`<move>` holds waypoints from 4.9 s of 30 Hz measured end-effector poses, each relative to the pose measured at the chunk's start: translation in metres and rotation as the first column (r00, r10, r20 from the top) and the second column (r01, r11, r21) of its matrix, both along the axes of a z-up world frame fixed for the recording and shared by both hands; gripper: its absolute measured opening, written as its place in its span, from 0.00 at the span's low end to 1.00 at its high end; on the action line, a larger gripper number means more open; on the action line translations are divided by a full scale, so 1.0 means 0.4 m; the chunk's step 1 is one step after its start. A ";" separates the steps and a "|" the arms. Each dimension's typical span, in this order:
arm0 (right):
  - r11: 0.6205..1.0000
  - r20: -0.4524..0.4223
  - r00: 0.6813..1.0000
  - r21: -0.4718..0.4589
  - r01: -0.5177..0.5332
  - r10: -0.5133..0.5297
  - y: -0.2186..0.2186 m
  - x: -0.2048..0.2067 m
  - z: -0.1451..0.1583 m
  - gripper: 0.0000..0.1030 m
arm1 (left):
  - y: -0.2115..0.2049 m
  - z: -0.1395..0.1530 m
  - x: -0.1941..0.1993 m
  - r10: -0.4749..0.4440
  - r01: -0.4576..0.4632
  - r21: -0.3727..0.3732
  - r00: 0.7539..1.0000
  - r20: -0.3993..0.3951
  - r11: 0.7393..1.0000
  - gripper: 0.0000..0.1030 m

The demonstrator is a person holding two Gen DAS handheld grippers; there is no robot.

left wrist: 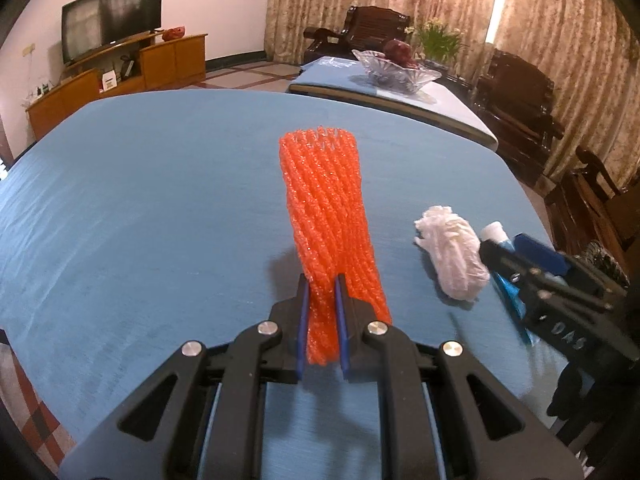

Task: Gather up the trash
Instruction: 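Grasp the orange mesh scrubber with the left tool while the right tool grasps the white tissue, then carry the scrubber and tissue over the bin and open both tools, then move the right tool to the blue lotion tube and close on it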

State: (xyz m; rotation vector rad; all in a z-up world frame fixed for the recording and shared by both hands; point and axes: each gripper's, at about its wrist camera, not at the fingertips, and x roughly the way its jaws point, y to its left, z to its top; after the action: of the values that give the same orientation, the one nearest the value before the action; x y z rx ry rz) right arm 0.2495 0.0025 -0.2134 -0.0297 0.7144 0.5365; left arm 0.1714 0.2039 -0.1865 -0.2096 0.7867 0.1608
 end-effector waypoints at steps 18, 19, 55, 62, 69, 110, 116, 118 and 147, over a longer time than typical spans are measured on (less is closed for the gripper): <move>0.993 0.076 0.997 0.117 -0.024 0.015 -0.085 -0.083 0.148 0.12 | -0.041 0.071 -0.008 -0.033 0.033 0.001 0.998 0.052 0.999 0.11; 0.992 0.090 0.996 0.125 -0.024 0.012 -0.094 -0.089 0.165 0.12 | -0.051 0.083 -0.010 -0.038 0.038 0.007 0.998 0.059 0.999 0.11; 0.936 0.273 0.896 0.121 0.329 -0.350 -0.600 -0.257 0.384 0.12 | -0.616 0.303 0.007 -0.430 0.440 0.019 0.868 0.246 0.898 0.11; 0.911 0.267 0.871 0.107 0.399 -0.413 -0.700 -0.272 0.378 0.12 | -0.735 0.277 0.018 -0.502 0.513 0.014 0.834 0.230 0.858 0.10; 0.880 0.236 0.848 0.087 0.468 -0.474 -0.802 -0.287 0.332 0.12 | -0.829 0.229 0.019 -0.564 0.572 0.023 0.801 0.203 0.820 0.10; 0.804 0.190 0.783 0.076 0.589 -0.592 -0.873 -0.270 0.242 0.94 | -0.750 0.202 0.057 -0.469 0.469 0.049 0.861 0.198 0.882 0.79; 0.856 0.196 0.833 0.109 0.505 -0.517 -0.749 -0.229 0.264 0.94 | -0.605 0.213 0.037 -0.374 0.360 0.099 0.905 0.203 0.927 0.80; 0.873 0.196 0.851 0.120 0.472 -0.487 -0.701 -0.210 0.264 0.94 | -0.548 0.208 0.029 -0.335 0.317 0.116 0.921 0.198 0.941 0.80; 0.989 -0.026 0.989 -0.023 0.147 -0.148 -0.116 0.110 -0.018 0.75 | -0.081 0.054 0.079 -0.030 0.023 0.117 0.998 0.061 0.993 0.80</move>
State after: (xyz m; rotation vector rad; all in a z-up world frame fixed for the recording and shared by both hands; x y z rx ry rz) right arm 0.2934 -0.0438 -0.2206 0.0113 0.7430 0.3882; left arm 0.2030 0.1717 -0.1648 -0.0932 0.7152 0.1738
